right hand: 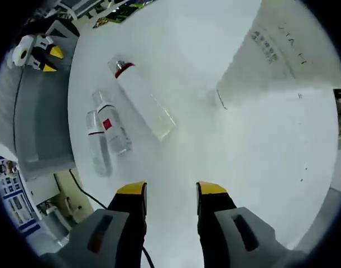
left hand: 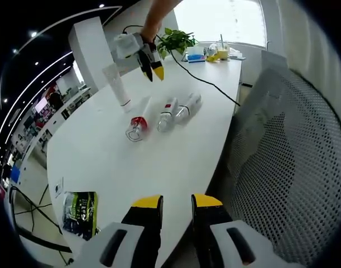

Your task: Arrange the skincare products in the storage area until every visible bottle or jar stands upright without overlapping.

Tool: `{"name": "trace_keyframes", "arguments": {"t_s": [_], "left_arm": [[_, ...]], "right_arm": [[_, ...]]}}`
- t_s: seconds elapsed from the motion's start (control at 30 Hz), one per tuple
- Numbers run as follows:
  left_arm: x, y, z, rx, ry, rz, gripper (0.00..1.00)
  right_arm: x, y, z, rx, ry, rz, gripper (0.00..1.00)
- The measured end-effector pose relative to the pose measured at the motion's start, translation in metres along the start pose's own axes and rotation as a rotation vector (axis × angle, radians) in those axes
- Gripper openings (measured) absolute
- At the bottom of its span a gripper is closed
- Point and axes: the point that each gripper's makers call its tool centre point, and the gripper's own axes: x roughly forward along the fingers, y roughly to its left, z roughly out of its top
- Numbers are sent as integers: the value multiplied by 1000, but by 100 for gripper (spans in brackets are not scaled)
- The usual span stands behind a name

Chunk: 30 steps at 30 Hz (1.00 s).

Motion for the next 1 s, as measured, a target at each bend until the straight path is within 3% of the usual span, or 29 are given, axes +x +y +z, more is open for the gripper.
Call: {"name": "trace_keyframes", "arguments": {"t_s": [0.07, 0.27, 0.47, 0.6, 0.83, 1.0], "left_arm": [[0, 0, -1, 2, 3, -1, 21], [1, 0, -1, 2, 5, -1, 21], [0, 0, -1, 5, 4, -2, 21], [1, 0, -1, 2, 5, -1, 21], [1, 1, -2, 2, 10, 2, 21], [1, 1, -3, 1, 13, 6, 21]], "right_arm": [[6, 8, 5, -4, -19, -10, 33], [15, 6, 38, -158, -92, -184, 32], [24, 10, 62, -256, -94, -217, 34], [31, 13, 81, -314, -106, -208, 38], [44, 19, 107, -378, -91, -160, 35], [55, 22, 113, -439, -34, -121, 34]]}}
